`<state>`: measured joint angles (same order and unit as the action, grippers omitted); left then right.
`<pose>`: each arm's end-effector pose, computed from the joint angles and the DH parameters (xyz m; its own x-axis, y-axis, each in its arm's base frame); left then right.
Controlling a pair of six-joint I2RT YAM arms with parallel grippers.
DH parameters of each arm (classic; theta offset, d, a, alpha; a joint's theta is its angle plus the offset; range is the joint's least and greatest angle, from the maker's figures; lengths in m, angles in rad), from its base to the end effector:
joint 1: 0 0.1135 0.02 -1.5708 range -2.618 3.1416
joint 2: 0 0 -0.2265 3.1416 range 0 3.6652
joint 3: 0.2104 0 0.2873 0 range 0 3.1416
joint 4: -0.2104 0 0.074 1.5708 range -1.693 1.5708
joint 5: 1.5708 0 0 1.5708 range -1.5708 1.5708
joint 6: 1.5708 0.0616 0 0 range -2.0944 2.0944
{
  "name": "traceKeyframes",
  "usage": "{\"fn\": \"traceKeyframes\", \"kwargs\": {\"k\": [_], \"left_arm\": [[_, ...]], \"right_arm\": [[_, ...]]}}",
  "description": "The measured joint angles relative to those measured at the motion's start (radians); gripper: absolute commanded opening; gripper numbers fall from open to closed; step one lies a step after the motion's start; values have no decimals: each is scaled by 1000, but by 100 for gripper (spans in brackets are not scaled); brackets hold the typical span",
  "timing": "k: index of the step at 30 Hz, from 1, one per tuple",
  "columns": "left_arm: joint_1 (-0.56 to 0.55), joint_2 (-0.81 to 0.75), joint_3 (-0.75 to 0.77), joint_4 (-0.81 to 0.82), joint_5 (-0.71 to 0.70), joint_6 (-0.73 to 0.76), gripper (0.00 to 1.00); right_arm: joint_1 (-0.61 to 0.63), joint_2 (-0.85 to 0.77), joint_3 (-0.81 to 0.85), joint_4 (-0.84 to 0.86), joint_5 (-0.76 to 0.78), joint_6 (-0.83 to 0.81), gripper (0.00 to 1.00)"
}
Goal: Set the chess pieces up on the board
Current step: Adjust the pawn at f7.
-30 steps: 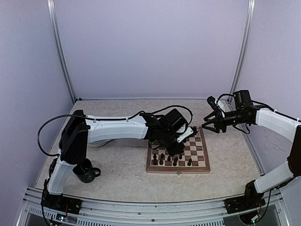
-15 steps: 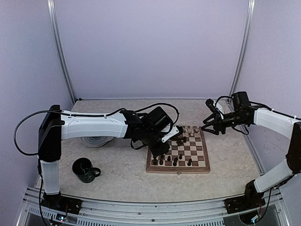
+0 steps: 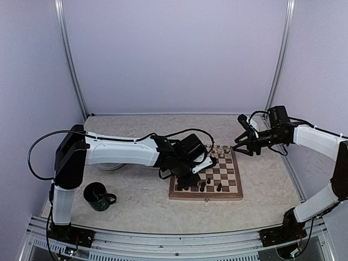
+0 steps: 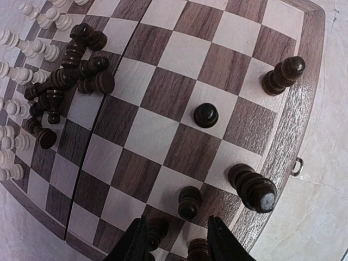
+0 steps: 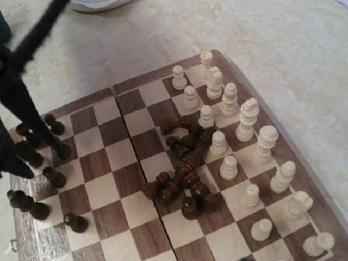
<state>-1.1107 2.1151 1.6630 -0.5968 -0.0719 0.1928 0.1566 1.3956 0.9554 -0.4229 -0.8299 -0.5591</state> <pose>0.2188 -0.4315 0.1211 -0.2096 0.8533 -0.4774 0.9353 0.3173 0.1566 0.3242 0.0972 0.1833 -0.3291 -0.4144 -0.8485 -0.8890 0.4389 0.1305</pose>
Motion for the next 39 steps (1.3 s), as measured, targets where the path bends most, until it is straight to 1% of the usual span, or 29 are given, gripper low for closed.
{"fn": "traceKeyframes", "kwargs": {"k": [9,35,39], "left_arm": [[0,43,48,-5,-19,4,39],[11,69,77,-5,-31,6,38],[11,68,77,-14,-30,6,39]], "right_arm": [[0,0,0,-3,0,-2,51],[0,2,0,-6,0,-3,51],[0,2,0,-6,0,-3,49]]}}
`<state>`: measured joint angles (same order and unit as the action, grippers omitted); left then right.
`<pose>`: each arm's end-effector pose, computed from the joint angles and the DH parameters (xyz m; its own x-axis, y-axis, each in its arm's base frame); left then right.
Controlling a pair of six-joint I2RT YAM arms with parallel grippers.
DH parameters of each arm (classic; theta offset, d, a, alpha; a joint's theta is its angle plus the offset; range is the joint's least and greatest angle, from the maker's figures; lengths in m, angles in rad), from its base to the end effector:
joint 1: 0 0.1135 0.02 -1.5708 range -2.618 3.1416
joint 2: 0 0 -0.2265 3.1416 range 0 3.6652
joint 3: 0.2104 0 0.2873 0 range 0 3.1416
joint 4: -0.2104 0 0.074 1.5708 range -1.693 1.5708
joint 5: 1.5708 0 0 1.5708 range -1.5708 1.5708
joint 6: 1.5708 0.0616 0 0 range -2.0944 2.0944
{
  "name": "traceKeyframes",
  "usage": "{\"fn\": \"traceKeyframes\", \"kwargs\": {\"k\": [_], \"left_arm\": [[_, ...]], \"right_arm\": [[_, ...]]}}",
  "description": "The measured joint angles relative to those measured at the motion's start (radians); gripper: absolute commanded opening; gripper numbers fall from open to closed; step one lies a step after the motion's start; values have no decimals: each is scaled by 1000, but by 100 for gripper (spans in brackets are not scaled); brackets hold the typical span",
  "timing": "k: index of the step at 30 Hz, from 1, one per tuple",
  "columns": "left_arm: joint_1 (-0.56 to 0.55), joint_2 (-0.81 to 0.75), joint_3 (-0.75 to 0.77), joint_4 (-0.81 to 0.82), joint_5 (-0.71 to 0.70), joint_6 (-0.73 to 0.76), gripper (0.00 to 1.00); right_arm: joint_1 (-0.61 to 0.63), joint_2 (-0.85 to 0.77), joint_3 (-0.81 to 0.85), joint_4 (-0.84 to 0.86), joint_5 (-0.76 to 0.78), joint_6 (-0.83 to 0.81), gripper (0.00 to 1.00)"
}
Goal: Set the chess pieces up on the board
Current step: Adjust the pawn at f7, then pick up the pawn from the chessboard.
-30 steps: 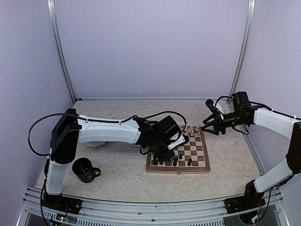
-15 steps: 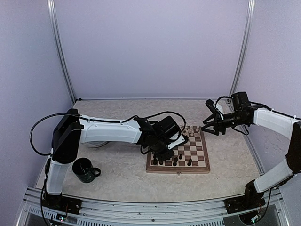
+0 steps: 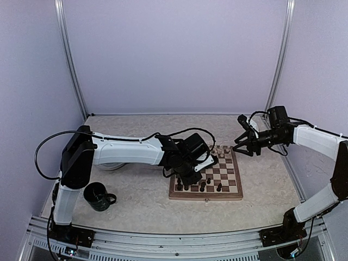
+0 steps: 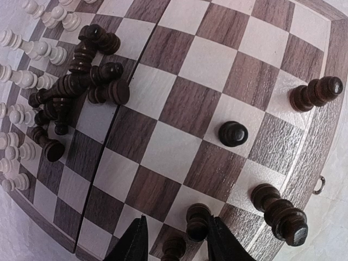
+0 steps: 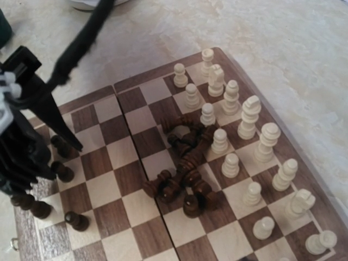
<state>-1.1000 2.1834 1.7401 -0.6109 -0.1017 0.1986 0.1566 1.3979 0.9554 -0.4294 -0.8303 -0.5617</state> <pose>0.2308 -0.4397 0.1149 -0.2162 0.8575 -0.4668 0.9247 0.3333 0.1840 0.3238 0.0972 0.1821 -0.3341 -0.4165 -0.8455 -0.8888 0.4377 0.1356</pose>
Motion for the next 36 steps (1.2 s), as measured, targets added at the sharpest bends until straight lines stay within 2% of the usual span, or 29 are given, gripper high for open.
{"fn": "traceKeyframes", "kwargs": {"k": [5,9,18,23,28,36], "left_arm": [[4,-41,-24,-27,0,0,39],[29,-136,-56,-28,14,-6,39],[163,-344,-239,229,33,-123,40],[167,-390,-329,312,61,-189,40],[160,-402,-335,338,64,-202,40],[143,-404,-335,341,53,-201,40]], "right_arm": [[13,6,0,0,11,0,41],[69,53,12,-8,62,-6,34],[237,211,101,-40,233,-20,36],[257,270,155,-55,302,-16,34],[264,337,221,-64,328,-16,30],[280,388,237,-95,348,-18,25]]}}
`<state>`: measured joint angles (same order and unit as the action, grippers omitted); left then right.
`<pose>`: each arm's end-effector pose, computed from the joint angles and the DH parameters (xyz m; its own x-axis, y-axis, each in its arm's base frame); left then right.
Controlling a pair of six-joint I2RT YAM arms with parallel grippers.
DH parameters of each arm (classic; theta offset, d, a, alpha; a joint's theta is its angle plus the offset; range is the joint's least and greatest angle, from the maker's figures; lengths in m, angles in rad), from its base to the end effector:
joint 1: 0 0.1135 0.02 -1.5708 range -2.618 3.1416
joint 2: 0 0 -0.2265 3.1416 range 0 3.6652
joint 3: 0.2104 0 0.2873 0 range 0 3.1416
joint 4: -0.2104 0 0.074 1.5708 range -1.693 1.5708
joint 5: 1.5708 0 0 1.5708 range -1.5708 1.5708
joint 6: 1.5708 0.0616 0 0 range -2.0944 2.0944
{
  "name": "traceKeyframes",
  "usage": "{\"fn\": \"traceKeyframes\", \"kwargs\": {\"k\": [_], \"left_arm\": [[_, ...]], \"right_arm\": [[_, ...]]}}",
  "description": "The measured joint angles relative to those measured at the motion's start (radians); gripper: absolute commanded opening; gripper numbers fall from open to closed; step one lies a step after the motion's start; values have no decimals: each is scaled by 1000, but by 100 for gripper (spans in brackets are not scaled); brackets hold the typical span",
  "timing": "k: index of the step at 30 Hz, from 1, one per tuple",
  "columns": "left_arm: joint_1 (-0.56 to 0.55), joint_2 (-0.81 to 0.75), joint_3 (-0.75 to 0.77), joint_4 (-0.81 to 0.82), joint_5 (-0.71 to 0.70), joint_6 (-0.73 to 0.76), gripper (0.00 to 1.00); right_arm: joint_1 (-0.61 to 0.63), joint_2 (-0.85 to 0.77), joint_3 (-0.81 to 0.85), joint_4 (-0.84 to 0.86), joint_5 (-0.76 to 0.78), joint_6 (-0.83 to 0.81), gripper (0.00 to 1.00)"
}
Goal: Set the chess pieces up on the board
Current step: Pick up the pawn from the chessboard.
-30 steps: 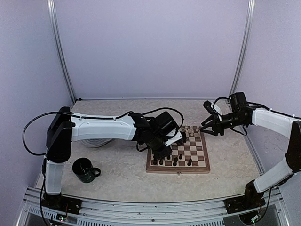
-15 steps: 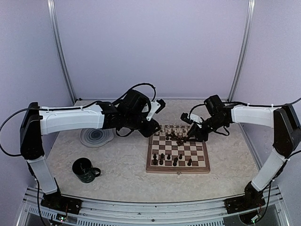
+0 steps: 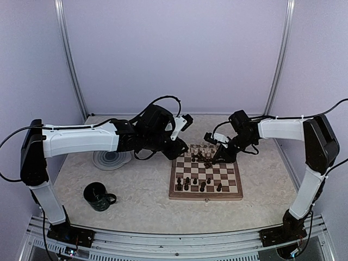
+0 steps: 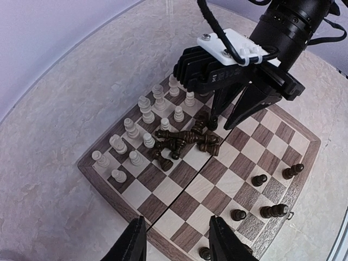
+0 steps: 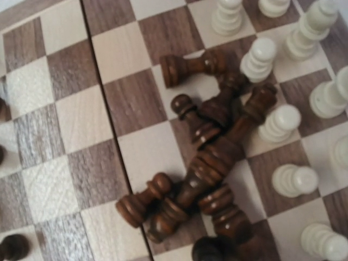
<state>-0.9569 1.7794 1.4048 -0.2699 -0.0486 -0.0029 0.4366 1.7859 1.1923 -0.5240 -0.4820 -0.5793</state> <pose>0.2667 -0.3732 0.2067 -0.3484 0.4893 -0.7995 0.7931 0.6085 0.0269 0.3423 0.1913 0.1118 -0.3760 -0.7107 -0.5946 -0.9135 0.3920 0.1091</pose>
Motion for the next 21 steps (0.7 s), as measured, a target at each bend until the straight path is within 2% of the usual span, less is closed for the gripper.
{"fn": "traceKeyframes", "kwargs": {"k": [8,21], "left_arm": [[-3,0,0,0,-13,0,40],[-4,0,0,0,-15,0,40]], "right_arm": [[13,16,8,0,28,0,19],[15,42,29,5,66,2,18]]}}
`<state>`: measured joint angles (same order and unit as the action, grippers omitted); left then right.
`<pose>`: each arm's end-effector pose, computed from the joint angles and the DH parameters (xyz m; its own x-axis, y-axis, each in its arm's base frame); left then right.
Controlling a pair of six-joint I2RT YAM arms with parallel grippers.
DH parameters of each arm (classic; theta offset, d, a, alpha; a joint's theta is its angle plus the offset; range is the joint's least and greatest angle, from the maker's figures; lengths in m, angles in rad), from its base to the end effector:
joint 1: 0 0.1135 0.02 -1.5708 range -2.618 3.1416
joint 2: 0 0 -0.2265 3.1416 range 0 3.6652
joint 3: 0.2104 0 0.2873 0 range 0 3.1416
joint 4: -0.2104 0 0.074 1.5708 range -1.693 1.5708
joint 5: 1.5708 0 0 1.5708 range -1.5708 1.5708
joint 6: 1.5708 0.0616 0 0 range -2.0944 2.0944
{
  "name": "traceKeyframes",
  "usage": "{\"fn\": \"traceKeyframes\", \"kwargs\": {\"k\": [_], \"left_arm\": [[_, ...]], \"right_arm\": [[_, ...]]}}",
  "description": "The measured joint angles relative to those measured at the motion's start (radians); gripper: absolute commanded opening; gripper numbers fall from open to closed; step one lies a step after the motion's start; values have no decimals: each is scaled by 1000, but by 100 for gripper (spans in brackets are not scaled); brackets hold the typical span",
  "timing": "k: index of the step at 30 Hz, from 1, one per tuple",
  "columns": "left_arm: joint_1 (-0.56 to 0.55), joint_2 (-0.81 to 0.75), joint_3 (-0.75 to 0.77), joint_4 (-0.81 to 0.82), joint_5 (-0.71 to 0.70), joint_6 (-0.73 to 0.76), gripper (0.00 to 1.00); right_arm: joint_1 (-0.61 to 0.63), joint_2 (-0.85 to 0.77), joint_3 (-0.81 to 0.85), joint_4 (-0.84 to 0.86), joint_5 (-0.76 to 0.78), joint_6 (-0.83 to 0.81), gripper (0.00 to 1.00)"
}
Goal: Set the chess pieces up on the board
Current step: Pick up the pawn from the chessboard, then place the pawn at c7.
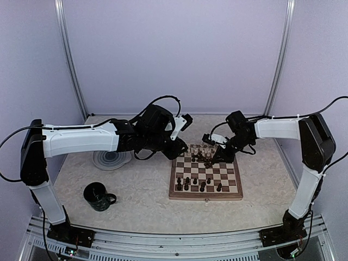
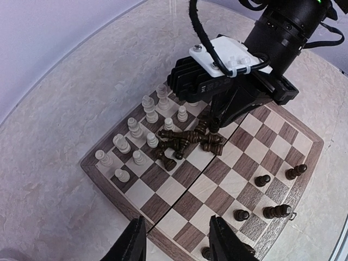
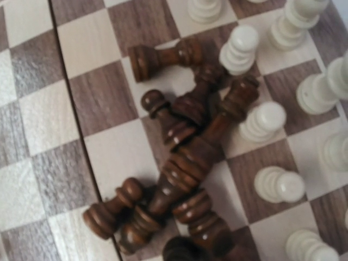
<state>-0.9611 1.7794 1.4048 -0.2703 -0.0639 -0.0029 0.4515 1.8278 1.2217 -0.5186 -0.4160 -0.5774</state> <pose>0.2658 -0.3737 0.2067 -0.3465 0.4910 -0.7993 0.7879 0.6147 0.0361 0.3481 0.1964 0.1042 -0.3767 -0.7375 -0.5605 -0.9089 0.4110 0.0699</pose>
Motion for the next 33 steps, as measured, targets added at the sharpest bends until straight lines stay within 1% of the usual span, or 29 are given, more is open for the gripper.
{"fn": "traceKeyframes", "kwargs": {"k": [9,15,22,33], "left_arm": [[0,0,0,0,-5,11,40],[0,0,0,-2,-9,12,40],[0,0,0,-7,-16,16,41],[0,0,0,-10,-23,32,41]], "right_arm": [[13,23,14,1,28,7,19],[24,31,23,3,44,16,10],[26,24,18,7,46,19,4],[26,-153,-109,-9,0,-5,3]]}}
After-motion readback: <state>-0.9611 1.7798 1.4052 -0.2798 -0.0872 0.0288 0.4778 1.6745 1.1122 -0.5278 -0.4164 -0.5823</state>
